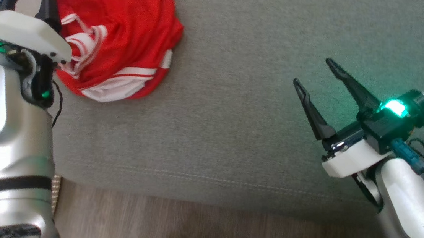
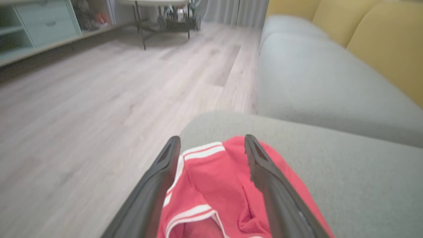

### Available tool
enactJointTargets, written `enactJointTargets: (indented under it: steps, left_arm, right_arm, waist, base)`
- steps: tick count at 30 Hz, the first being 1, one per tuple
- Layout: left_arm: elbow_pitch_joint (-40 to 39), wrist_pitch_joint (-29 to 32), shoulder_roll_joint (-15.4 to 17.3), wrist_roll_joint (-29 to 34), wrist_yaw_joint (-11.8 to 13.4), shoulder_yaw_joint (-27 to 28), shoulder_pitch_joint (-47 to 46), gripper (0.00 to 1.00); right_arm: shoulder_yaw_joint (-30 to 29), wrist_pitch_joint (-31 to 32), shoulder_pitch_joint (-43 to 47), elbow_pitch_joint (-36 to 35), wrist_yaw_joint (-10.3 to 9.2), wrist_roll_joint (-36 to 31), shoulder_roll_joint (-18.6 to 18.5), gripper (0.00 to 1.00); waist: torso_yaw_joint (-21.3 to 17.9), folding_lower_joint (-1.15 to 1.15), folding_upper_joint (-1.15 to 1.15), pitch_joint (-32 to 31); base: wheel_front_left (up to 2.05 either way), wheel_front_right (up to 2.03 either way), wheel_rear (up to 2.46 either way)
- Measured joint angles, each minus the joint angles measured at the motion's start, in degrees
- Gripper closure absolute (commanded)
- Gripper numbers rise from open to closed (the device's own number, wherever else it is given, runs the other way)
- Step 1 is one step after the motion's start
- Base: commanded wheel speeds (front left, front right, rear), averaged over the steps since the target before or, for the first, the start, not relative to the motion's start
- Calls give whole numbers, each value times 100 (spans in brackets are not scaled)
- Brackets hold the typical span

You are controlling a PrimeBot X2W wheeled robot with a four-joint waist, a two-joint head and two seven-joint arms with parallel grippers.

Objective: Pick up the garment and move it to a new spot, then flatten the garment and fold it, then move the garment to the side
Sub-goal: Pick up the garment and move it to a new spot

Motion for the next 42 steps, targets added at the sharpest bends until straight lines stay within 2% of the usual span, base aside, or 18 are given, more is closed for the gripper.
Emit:
enactJointTargets:
  steps: [5,11,14,17,18,21,33,42]
  left_arm:
    - [975,632,140,-243,-2,-310,-354,0]
    - [1580,1212,301,-468,-3,-860,-593,0]
    - [1723,1372,357,-582,-3,-1109,-678,0]
    - [1812,1266,416,-672,-3,-1296,-672,0]
    - [1851,1210,443,-689,-3,-1369,-665,100]
    - [1915,1053,490,-740,-3,-1449,-632,100]
    - [1672,-489,639,-1040,-3,-1930,-441,100]
    - [967,-858,876,-1032,-3,-2334,-481,100]
  right_arm:
    - [29,-15,-175,-108,0,-11,-60,0]
    - [32,-15,-240,-243,0,-25,-76,0]
    - [31,-15,-243,-257,0,-26,-77,0]
    - [24,-15,-245,-264,0,-25,-74,0]
    - [29,-15,-245,-264,1,-25,-69,0]
    - [31,-15,-245,-264,0,-23,-46,0]
    - [-21,-15,-208,-202,0,57,127,0]
    - [-49,-15,-181,-192,0,114,281,0]
  waist:
    - [-287,0,0,319]
    - [-537,0,0,610]
    - [-622,0,0,685]
    - [-692,0,0,664]
    - [-710,-1,0,641]
    - [-748,-1,0,585]
    - [-803,-1,0,84]
    - [-893,-1,0,-372]
  base:
    - [0,0,0]
    - [0,0,0]
    - [0,0,0]
    - [0,0,0]
    - [0,0,0]
    - [0,0,0]
    - [0,0,0]
    - [0,0,0]
